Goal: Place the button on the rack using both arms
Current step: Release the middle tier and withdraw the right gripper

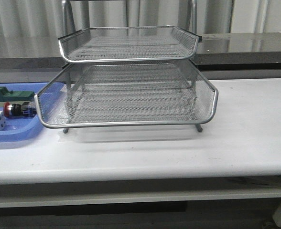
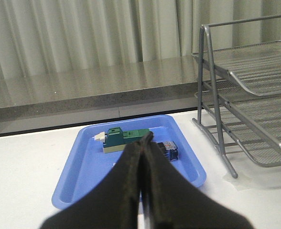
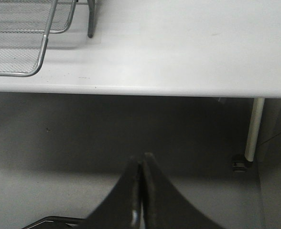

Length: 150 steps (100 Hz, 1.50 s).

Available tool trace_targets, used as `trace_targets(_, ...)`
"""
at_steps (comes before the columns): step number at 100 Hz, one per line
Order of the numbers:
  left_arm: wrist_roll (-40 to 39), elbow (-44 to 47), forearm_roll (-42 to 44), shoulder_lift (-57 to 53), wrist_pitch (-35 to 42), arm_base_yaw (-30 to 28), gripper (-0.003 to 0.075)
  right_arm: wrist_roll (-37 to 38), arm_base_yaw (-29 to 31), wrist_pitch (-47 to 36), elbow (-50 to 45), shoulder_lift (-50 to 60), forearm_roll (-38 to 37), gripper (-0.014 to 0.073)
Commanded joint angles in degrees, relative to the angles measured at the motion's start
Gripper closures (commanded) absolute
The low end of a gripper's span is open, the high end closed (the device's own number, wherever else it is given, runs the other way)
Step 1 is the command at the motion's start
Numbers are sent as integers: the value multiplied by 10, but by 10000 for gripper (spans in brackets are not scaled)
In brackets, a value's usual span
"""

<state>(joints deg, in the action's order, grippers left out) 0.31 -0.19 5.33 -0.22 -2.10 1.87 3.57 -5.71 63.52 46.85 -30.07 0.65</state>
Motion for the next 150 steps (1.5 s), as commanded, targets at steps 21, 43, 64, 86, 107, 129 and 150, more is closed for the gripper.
trace_targets(21, -3, 32, -4, -19, 49, -1, 741, 0, 2, -37, 18, -4, -7, 664)
trace_targets(43, -6, 24, -17, -19, 72, -1, 741, 0, 2, -37, 18, -4, -7, 664)
trace_targets(64, -3, -48, -71, 5, 32, -1, 741, 0, 2, -37, 18, -4, -7, 664)
trace_targets(86, -3, -196, -62, 129, -53, -1, 741, 0, 2, -37, 18, -4, -7, 664)
trace_targets(107, -3, -337, -53, 318, -125, -1, 741, 0, 2, -37, 18, -4, -7, 664)
trace_targets(129, -3, -469, -46, 513, -197, -1, 741, 0, 2, -37, 18, -4, -7, 664)
trace_targets(150, -3, -560, -45, 647, -256, -1, 741, 0, 2, -36, 18, -4, -7, 664)
